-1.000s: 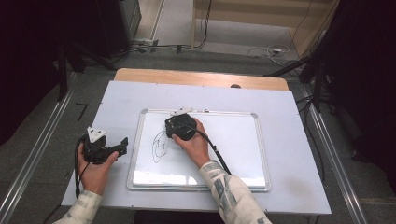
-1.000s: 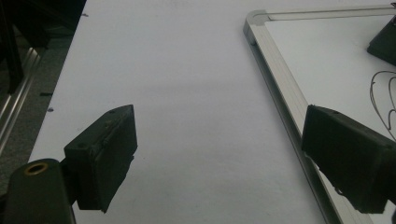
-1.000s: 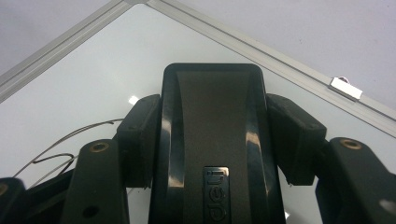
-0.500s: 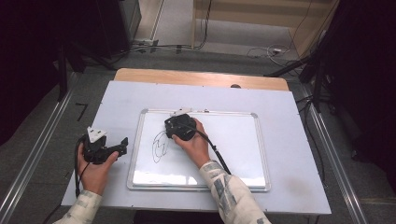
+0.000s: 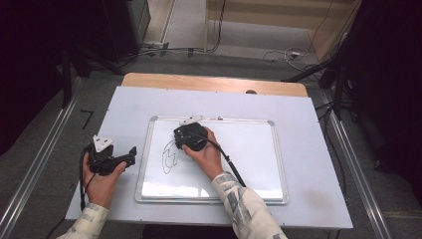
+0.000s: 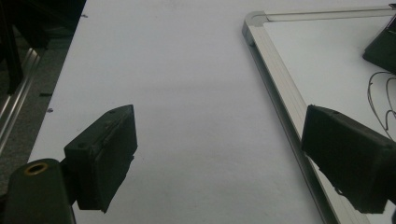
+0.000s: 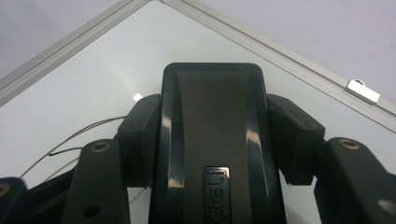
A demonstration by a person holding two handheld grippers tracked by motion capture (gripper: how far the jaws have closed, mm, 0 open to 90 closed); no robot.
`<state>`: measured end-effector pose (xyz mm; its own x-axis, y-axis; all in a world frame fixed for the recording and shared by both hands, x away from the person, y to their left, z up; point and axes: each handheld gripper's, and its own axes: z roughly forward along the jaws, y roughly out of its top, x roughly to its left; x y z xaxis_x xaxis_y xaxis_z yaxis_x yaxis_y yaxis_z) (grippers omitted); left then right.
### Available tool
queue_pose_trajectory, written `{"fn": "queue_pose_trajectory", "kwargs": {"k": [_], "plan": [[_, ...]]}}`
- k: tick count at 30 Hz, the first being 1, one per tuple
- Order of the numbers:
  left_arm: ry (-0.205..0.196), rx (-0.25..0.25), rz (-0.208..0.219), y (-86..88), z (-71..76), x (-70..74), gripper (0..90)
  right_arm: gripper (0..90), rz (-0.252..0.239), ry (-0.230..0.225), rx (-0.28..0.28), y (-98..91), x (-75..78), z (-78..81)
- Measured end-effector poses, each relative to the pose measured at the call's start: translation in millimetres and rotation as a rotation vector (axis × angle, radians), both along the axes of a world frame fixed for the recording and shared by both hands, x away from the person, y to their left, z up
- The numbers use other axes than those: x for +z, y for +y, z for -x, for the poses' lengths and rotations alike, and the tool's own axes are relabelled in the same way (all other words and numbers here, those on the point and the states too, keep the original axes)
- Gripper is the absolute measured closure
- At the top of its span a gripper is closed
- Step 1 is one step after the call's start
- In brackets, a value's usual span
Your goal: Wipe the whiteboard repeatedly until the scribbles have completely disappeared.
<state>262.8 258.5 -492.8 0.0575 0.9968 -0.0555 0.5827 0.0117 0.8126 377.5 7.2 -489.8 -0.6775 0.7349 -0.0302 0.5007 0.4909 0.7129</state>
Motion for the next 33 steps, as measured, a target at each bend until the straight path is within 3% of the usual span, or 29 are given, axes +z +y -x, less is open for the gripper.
{"fn": "queue_pose_trajectory", "kwargs": {"k": [33], "plan": [[0.0,-0.001,0.001,-1.1,-0.4,0.5,11.3,38.9,0.012,-0.007,0.065,12.5,-1.7,22.0]]}}
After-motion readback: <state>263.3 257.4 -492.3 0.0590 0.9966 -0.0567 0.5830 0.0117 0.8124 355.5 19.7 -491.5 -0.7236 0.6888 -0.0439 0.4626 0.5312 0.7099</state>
